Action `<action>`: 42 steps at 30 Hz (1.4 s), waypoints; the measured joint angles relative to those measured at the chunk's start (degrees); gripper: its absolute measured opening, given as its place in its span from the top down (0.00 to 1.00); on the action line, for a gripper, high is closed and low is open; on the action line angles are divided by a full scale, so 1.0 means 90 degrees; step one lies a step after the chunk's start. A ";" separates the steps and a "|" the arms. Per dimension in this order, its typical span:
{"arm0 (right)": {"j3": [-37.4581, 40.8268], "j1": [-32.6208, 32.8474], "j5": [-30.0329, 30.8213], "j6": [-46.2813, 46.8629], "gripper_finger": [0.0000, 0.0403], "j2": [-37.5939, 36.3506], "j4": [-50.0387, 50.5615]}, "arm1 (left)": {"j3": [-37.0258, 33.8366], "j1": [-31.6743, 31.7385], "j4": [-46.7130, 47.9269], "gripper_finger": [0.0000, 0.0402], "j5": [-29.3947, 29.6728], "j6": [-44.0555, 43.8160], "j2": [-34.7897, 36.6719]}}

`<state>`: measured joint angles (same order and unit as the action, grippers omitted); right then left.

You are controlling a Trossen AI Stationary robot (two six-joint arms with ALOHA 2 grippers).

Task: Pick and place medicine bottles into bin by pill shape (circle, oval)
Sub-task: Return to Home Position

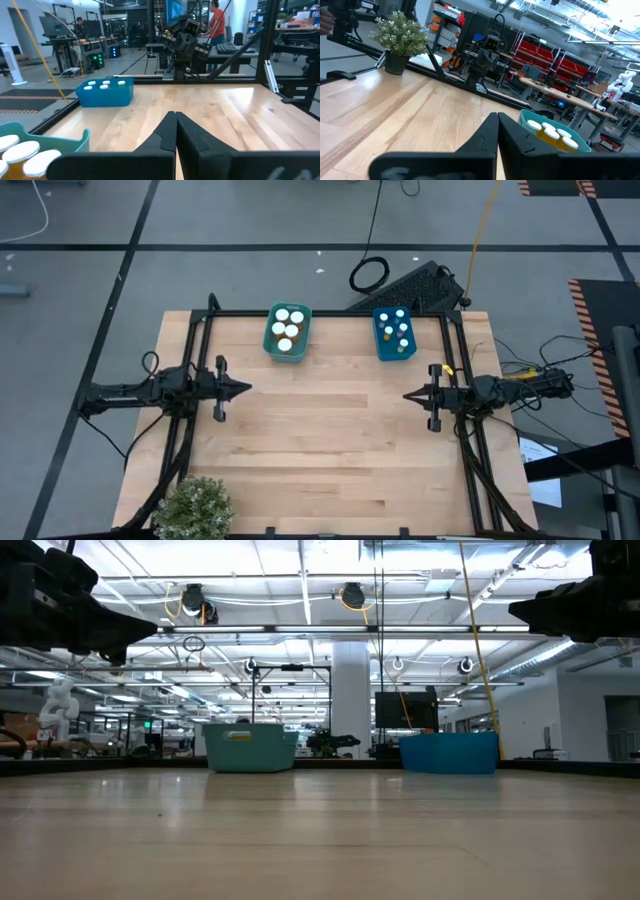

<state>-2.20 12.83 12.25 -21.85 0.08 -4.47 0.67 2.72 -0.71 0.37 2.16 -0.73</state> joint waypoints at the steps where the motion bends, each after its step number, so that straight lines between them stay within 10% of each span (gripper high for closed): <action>1: 0.0000 0.0001 -0.0002 0.0000 1.00 0.0000 0.0002 | 0.0000 0.0002 0.0000 1.00 0.0020 0.0009 0.0000; 16: 0.0000 -0.0002 0.0417 -0.0231 1.00 0.0002 -0.0168 | 0.0005 0.0143 0.0027 0.97 -0.0013 0.0252 0.0000; 42: 0.0151 -0.1777 -0.1863 0.0906 1.00 0.0015 -0.0038 | 0.0000 0.0147 0.0017 0.94 -0.0001 0.0232 -0.0002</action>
<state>-0.84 -3.16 -4.51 -13.69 0.21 -4.81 0.67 4.05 -0.56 0.36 4.25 -0.75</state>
